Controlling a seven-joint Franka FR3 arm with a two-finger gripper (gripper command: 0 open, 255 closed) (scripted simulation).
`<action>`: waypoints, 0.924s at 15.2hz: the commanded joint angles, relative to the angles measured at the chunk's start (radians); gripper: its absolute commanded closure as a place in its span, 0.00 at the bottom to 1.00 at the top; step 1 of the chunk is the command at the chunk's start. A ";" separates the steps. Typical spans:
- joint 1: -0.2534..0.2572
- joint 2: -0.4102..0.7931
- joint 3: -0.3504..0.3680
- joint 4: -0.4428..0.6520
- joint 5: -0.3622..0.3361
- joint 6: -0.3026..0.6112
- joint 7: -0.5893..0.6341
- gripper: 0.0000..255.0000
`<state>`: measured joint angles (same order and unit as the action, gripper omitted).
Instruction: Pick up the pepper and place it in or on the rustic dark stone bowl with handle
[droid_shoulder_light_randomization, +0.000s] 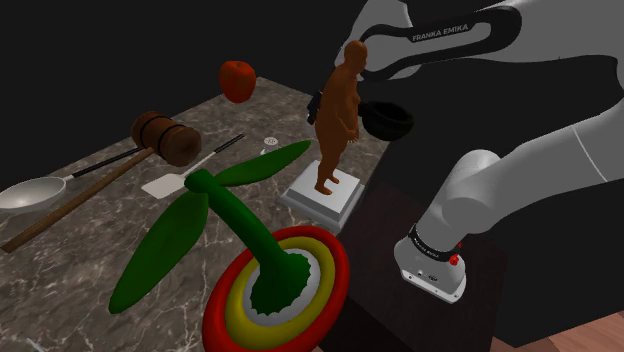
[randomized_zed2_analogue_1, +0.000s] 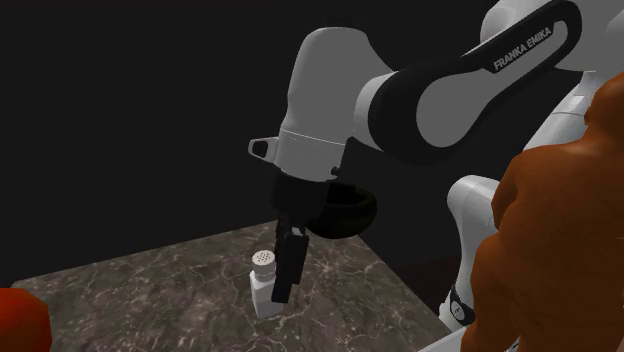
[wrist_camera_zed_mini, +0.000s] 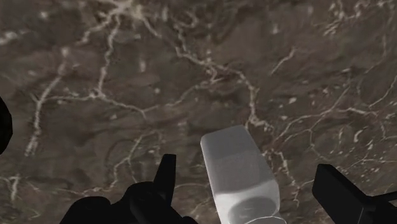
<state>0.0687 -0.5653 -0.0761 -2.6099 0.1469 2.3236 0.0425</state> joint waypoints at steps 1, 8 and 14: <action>0.000 0.000 0.000 0.000 0.000 0.001 0.000 0.00; 0.000 0.000 0.000 0.000 0.000 0.000 0.000 1.00; -0.002 -0.009 0.002 0.020 -0.004 -0.029 0.005 1.00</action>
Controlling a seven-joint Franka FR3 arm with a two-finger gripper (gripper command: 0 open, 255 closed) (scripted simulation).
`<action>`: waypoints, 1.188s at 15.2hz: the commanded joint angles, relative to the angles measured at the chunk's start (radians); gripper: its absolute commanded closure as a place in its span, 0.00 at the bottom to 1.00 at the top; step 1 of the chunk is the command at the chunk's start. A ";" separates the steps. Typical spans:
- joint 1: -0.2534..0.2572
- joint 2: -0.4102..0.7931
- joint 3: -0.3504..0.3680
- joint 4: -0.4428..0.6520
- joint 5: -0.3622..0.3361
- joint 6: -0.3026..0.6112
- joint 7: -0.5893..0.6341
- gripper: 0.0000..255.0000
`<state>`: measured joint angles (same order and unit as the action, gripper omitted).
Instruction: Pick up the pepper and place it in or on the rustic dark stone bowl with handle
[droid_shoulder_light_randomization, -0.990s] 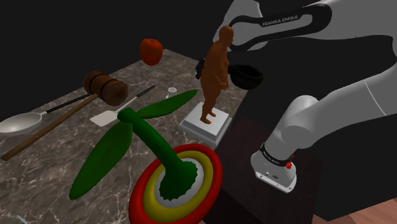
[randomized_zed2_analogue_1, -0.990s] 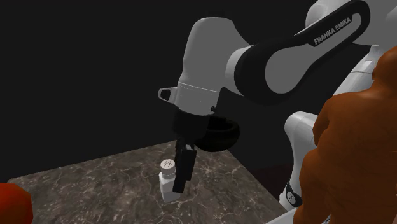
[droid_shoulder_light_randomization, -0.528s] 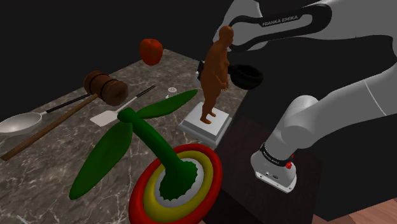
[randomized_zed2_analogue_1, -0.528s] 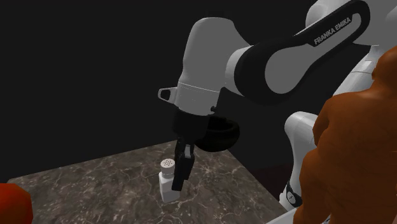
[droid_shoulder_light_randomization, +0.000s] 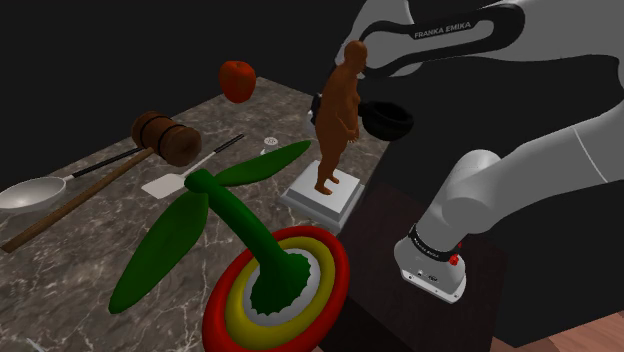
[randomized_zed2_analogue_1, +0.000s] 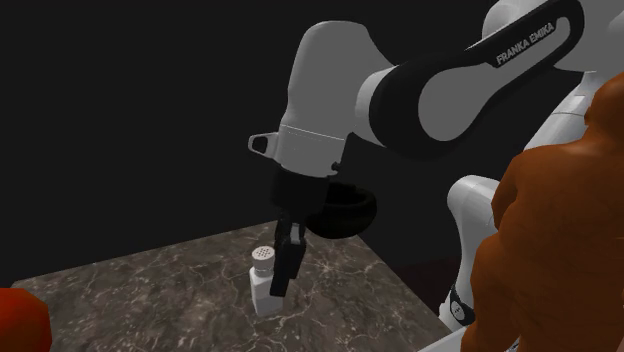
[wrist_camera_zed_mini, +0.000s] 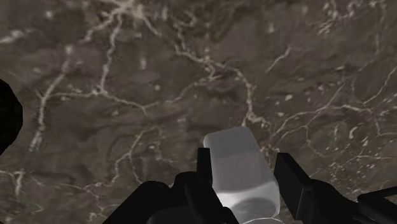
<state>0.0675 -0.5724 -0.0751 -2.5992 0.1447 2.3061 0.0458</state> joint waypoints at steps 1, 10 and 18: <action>-0.002 -0.006 0.001 0.020 -0.003 -0.027 0.005 1.00; -0.007 -0.032 0.006 0.124 -0.015 -0.154 0.025 1.00; -0.009 -0.037 0.008 0.227 -0.022 -0.262 0.041 1.00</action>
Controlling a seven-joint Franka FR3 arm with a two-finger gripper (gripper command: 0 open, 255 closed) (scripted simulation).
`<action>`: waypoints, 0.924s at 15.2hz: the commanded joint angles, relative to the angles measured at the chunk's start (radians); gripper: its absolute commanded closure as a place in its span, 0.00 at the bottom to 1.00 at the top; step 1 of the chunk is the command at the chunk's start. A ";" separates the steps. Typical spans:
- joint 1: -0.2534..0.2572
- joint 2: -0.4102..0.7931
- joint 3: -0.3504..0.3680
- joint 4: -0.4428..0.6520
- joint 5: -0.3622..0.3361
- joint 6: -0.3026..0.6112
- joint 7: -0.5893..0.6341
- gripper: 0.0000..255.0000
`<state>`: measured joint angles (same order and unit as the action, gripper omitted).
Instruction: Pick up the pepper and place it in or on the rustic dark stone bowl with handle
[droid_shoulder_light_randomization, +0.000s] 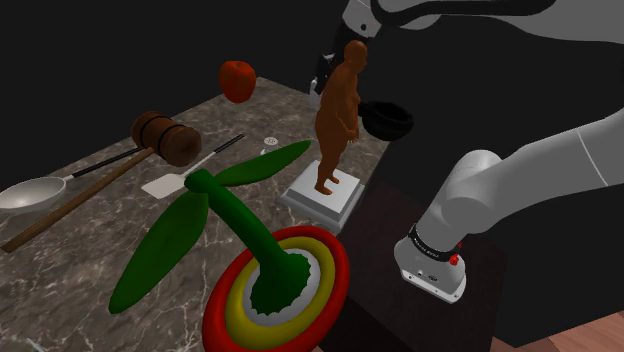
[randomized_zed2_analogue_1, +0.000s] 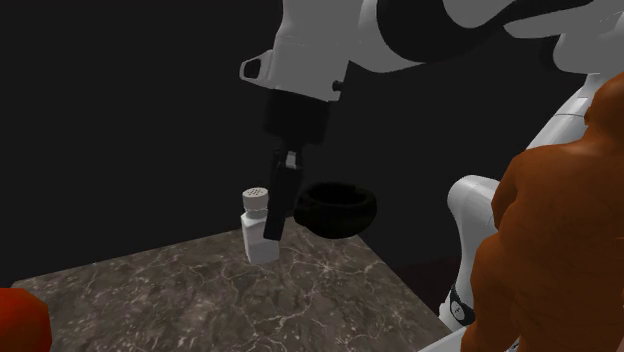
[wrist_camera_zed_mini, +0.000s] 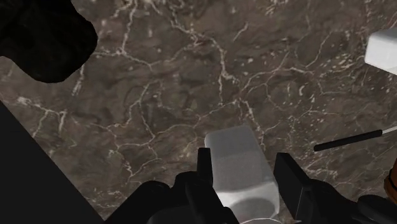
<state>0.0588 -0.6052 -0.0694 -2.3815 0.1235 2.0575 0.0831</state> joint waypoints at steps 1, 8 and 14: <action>0.000 -0.004 0.002 0.023 -0.001 -0.027 0.006 1.00; 0.000 0.005 0.003 0.124 -0.005 -0.118 0.018 1.00; -0.006 -0.010 -0.012 0.176 -0.012 -0.187 0.009 1.00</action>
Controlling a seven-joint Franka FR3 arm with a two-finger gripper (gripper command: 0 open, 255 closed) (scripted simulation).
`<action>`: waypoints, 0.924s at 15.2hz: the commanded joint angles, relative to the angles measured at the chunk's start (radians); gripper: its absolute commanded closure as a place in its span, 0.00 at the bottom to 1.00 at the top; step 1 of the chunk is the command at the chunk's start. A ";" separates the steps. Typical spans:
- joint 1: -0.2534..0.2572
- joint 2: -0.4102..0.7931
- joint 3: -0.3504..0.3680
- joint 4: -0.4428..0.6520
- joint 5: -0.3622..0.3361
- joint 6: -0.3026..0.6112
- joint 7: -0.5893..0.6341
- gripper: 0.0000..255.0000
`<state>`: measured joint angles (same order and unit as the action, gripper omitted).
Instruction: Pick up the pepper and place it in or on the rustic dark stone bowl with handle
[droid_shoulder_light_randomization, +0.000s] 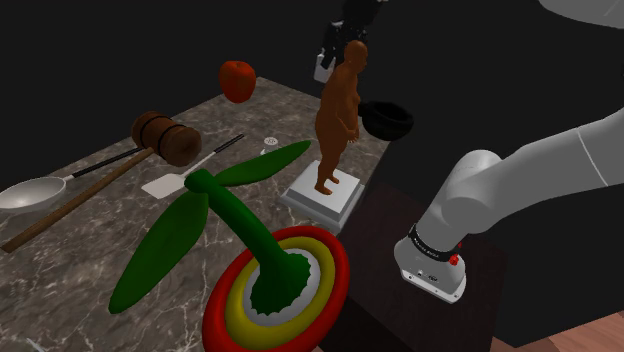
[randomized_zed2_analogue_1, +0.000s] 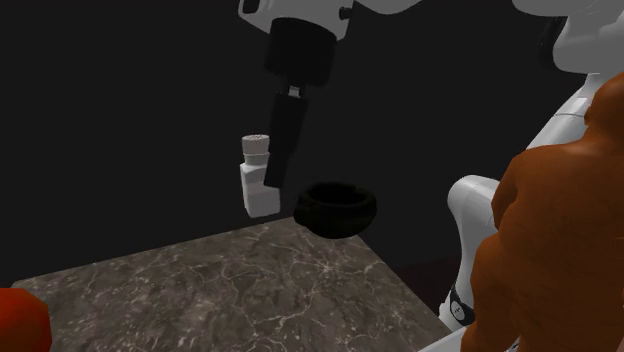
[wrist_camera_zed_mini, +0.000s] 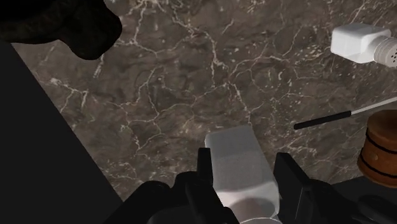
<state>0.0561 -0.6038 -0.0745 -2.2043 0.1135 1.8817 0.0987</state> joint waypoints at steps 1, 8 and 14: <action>-0.009 -0.037 -0.021 -0.016 -0.008 -0.023 -0.023 1.00; -0.063 -0.196 -0.130 -0.089 -0.066 -0.122 -0.141 1.00; -0.114 -0.297 -0.233 -0.105 -0.134 -0.216 -0.251 1.00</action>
<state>-0.0463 -0.8729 -0.2897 -2.3011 -0.0057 1.6872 -0.1314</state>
